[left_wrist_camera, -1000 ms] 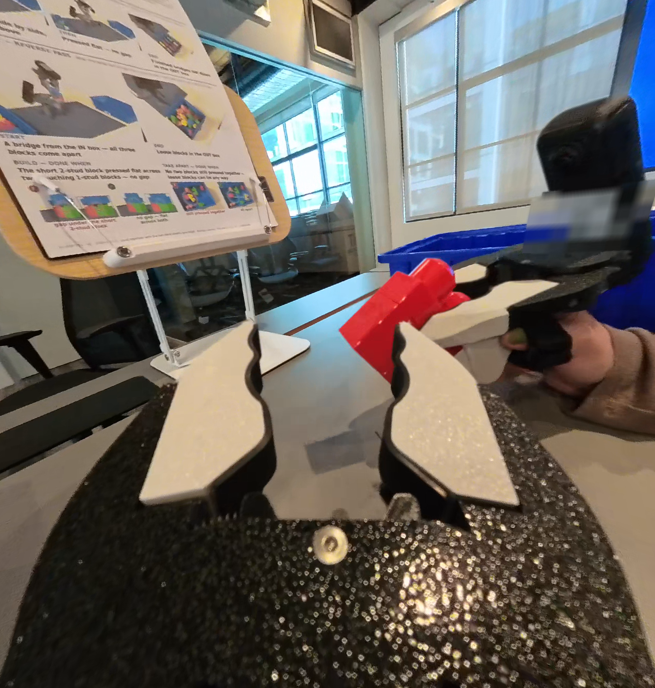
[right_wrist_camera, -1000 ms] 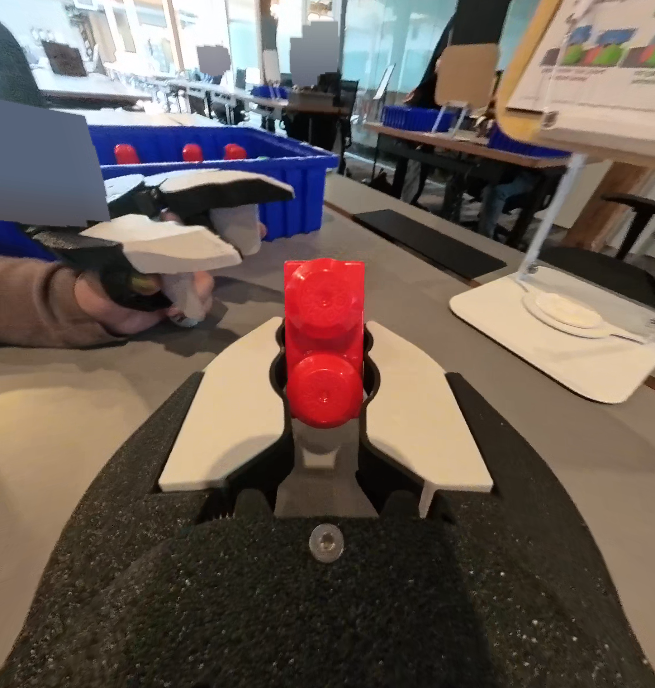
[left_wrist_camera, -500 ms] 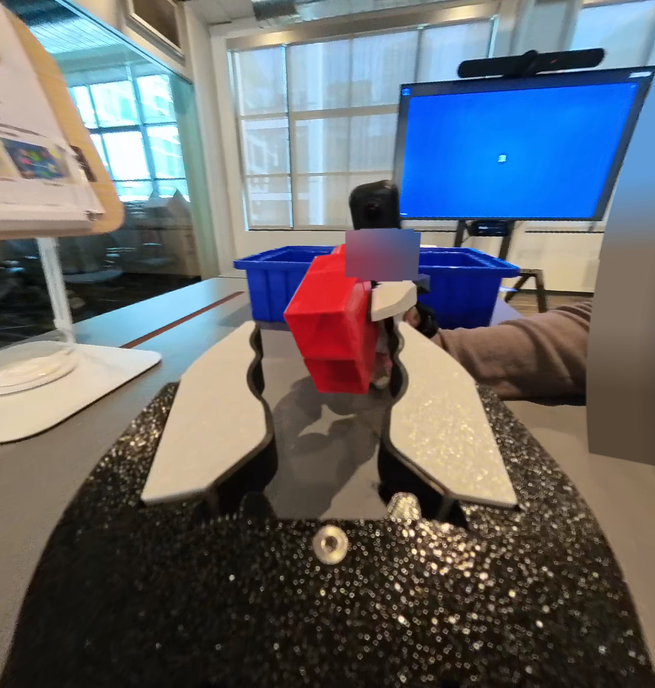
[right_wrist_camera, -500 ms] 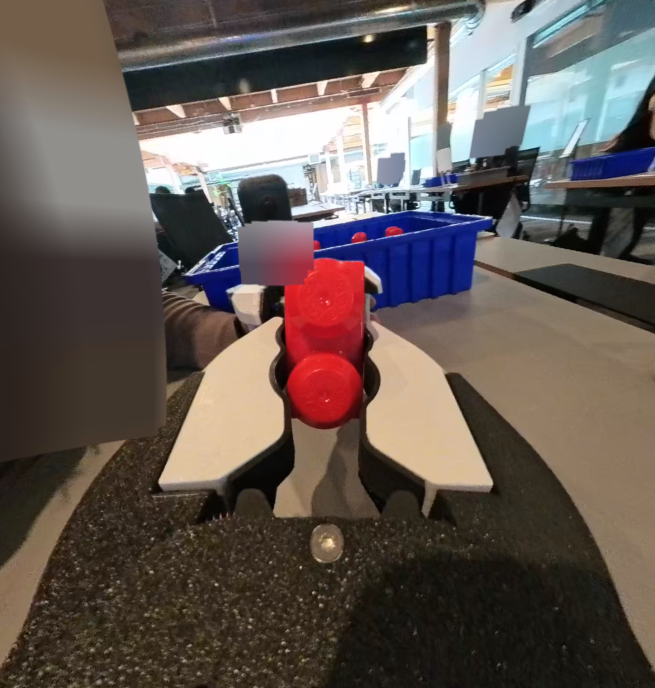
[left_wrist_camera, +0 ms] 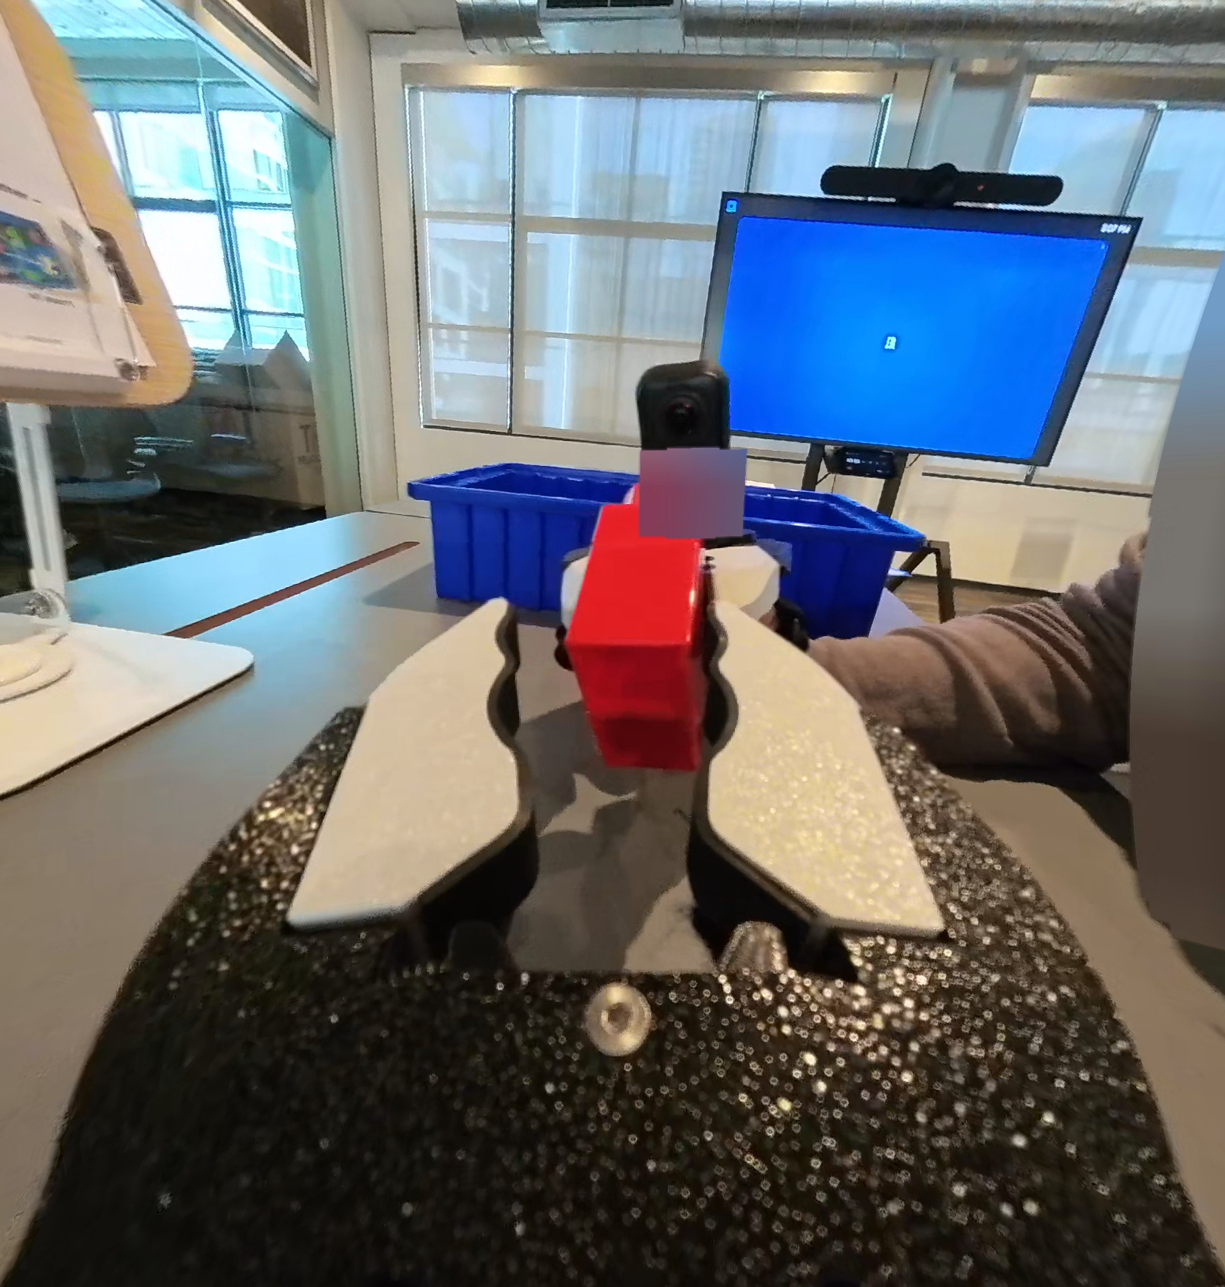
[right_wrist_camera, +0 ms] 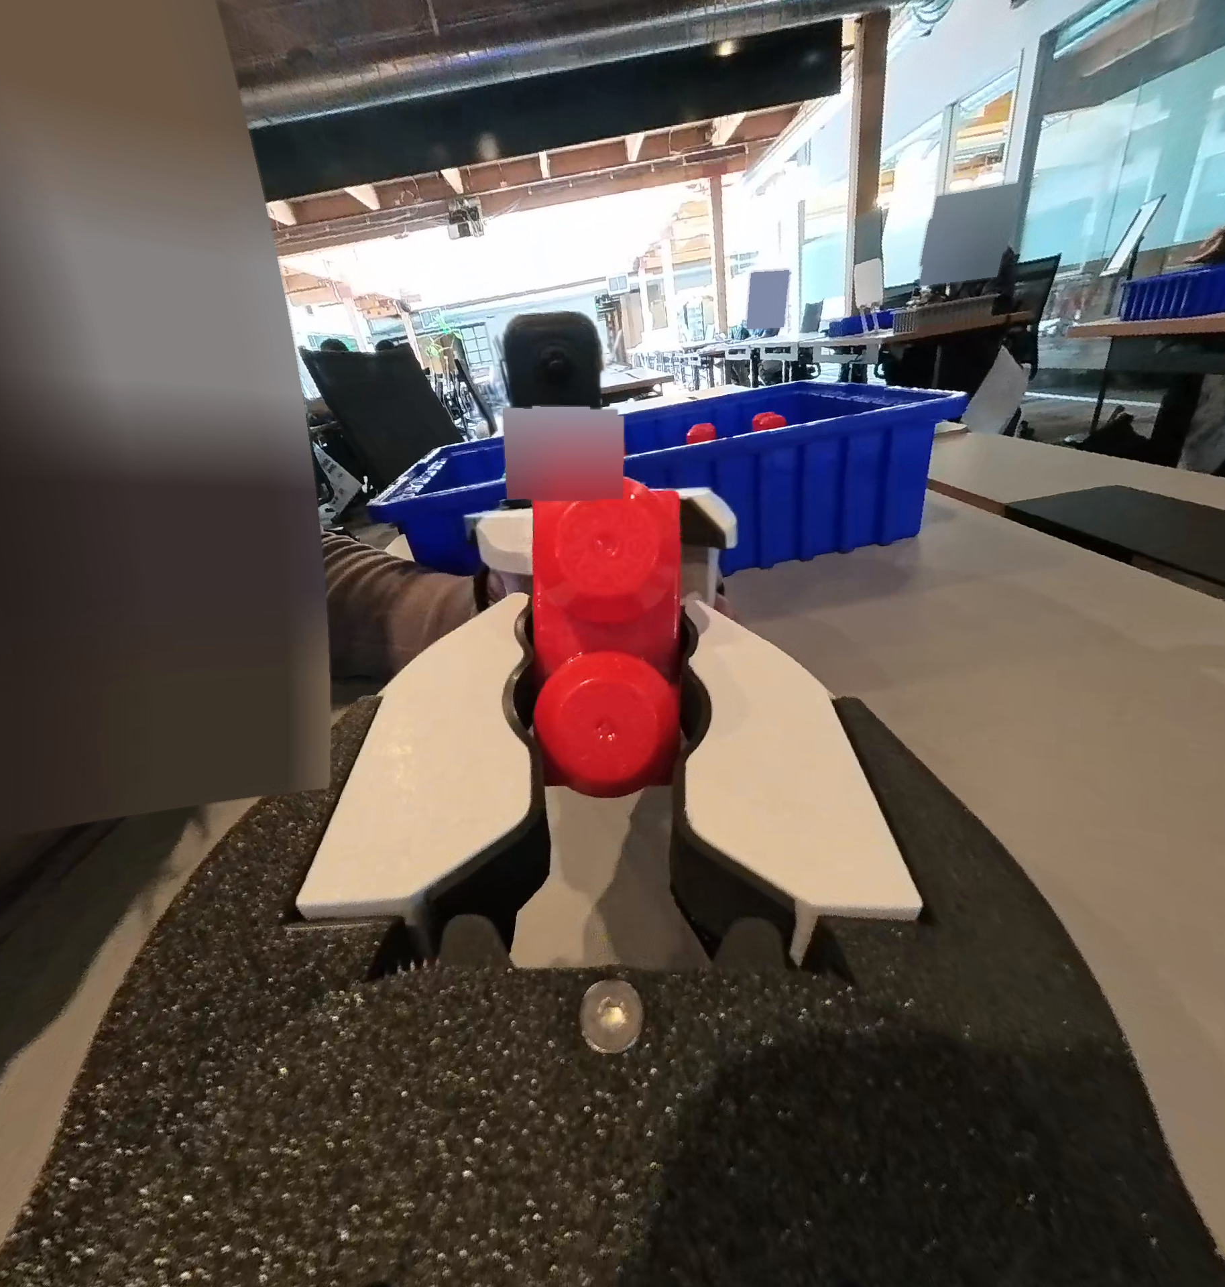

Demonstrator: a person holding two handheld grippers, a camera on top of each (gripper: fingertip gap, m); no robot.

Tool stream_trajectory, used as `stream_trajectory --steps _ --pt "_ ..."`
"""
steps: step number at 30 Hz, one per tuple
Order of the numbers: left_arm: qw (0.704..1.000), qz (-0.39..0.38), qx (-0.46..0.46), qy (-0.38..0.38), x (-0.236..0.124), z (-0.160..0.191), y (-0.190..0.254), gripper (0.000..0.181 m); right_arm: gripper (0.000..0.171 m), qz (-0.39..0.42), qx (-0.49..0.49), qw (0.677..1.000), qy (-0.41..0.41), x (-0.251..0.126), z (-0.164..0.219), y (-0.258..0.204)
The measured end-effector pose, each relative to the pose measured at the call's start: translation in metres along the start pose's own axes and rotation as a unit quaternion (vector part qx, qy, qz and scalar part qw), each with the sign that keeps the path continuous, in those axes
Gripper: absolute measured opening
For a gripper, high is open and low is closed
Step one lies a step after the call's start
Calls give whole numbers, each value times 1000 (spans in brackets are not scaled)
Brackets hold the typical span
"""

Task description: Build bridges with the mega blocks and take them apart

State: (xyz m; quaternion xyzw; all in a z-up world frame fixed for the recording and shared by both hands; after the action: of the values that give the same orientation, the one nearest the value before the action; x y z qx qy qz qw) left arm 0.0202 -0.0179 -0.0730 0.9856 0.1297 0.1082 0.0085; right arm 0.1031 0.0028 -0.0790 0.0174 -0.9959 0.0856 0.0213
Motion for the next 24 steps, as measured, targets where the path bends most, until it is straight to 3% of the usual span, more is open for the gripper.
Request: stream_trajectory --steps 11,16,24 --pt "994 57 -93 1 4 4 2 51 37 -12 11 1000 12 3 -1 -5" --pt "994 64 -92 -2 5 5 4 37 37 -9 16 1000 15 3 -2 -3" --pt "997 41 -72 -9 5 5 4 36 44 1 23 999 27 2 -4 0"
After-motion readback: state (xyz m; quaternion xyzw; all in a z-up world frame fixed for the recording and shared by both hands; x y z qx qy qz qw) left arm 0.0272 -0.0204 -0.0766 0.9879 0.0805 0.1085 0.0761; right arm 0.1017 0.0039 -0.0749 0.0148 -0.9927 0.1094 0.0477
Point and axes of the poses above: each gripper's, where its closed fingertips meet, x out along the fingers, z out of its underside, y = z × x across the jaws, the point moved 4 cm from there along -x, back along the fingers, and after that the axes turned 13 degrees about z, right-handed, at the moved point
